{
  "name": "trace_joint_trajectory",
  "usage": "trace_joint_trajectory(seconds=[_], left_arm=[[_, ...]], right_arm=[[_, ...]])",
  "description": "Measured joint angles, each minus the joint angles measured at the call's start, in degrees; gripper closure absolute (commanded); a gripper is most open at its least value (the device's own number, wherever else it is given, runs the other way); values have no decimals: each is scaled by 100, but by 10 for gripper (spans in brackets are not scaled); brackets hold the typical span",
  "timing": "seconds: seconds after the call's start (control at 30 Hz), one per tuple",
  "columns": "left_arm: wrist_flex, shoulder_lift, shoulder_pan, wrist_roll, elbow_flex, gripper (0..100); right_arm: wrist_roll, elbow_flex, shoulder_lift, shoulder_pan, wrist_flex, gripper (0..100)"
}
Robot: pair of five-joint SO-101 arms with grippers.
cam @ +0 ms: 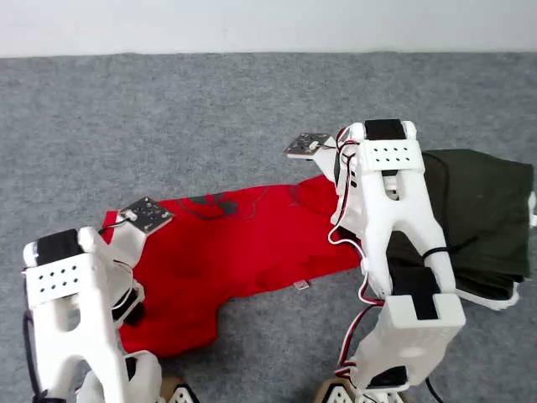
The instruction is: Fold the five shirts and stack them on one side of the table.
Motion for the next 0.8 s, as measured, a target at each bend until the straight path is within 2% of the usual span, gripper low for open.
trace_joint_trajectory(seconds=[0.33, 0.53, 0.67, 0.8], left_arm=[[26, 0, -519, 0, -756, 837], [-18, 0, -536, 79, -1582, 849], [-1046, 0, -527, 1081, -1503, 927], [-2040, 0, -237, 1758, -809, 895]], right_arm=[[-70, -18, -369, -35, -44, 745], [-185, -26, -378, -246, -633, 746], [-879, -26, -378, -360, -1090, 746], [-1451, -26, -237, -387, -1407, 745]])
